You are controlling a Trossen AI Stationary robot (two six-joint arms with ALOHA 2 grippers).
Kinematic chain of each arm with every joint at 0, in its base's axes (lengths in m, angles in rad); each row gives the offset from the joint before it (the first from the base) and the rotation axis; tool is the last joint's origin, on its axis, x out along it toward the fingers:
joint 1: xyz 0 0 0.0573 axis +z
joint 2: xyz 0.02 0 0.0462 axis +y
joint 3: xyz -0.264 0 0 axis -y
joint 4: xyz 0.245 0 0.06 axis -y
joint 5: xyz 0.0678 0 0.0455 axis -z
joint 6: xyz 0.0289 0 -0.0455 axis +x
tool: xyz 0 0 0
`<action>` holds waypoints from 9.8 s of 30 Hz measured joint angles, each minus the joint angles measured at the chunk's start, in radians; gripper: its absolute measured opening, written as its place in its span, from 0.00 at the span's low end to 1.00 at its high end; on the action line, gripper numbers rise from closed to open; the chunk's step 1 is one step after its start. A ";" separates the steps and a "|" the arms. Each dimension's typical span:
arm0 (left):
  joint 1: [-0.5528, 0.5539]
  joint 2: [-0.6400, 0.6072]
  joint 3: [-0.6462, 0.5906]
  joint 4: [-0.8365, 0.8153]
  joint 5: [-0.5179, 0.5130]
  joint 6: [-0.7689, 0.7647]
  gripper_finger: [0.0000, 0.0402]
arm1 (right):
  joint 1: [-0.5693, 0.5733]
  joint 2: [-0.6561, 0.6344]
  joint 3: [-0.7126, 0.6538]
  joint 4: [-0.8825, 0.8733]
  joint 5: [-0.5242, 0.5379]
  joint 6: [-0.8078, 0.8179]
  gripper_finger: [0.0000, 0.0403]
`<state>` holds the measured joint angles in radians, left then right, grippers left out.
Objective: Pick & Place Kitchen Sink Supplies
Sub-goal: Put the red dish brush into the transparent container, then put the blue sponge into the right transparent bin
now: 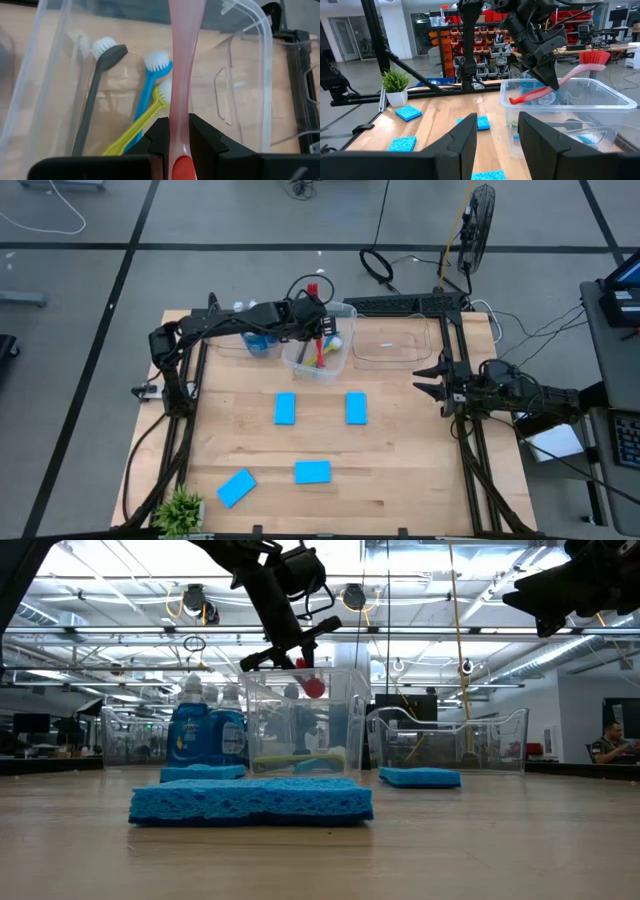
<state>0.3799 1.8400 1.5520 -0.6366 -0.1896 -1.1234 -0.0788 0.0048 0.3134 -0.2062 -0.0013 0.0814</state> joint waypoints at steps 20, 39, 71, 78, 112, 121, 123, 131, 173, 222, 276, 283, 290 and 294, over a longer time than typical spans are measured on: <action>-0.009 0.000 0.000 0.001 -0.014 -0.058 0.15 | 0.000 0.000 0.000 0.000 0.000 0.000 0.32; -0.014 0.000 0.000 0.002 -0.012 -0.061 0.22 | 0.000 0.000 0.000 0.000 0.000 0.000 0.32; -0.255 -0.189 0.001 0.378 -0.015 0.388 0.22 | 0.000 0.000 0.000 0.000 0.004 0.000 0.32; -0.378 -0.196 0.000 0.291 -0.117 0.249 0.22 | 0.000 0.000 0.000 0.007 0.004 0.000 0.32; -0.657 -0.189 -0.001 -0.269 -0.335 -0.591 0.22 | 0.000 0.000 0.000 0.006 0.004 0.000 0.32; -0.656 -0.189 -0.096 -0.289 -0.299 -0.665 0.22 | 0.000 0.000 0.000 0.006 0.004 0.000 0.32; -0.656 -0.188 -0.132 -0.277 -0.280 -0.676 0.22 | 0.000 0.000 0.000 0.006 0.004 0.000 0.32; -0.655 -0.188 -0.274 -0.133 -0.216 -0.640 0.22 | 0.000 0.000 0.000 0.006 0.004 0.000 0.32; -0.531 -0.160 -0.447 -0.168 -0.155 -0.628 0.64 | 0.000 0.000 0.000 0.006 0.004 0.000 0.32; -0.511 -0.139 -0.717 0.153 -0.073 -0.736 0.11 | 0.000 0.000 0.000 0.006 0.003 0.000 0.32; -0.650 -0.137 -0.483 0.170 -0.224 -0.605 0.00 | 0.000 0.000 0.000 0.006 0.000 0.038 0.32; -0.650 -0.138 -0.373 0.175 -0.299 -0.486 0.00 | 0.000 0.000 0.000 0.007 -0.004 0.048 0.32; -0.644 -0.138 -0.260 0.269 -0.418 -0.306 0.00 | 0.000 0.025 0.000 0.013 -0.004 0.244 0.32; -0.622 -0.138 -0.204 0.332 -0.448 -0.174 0.00 | 0.000 0.089 0.000 0.048 -0.033 0.258 0.32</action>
<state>-0.2423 1.7016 1.3484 -0.3045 -0.6372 -1.2972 -0.0783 0.0941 0.3138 -0.1581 -0.0347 0.3397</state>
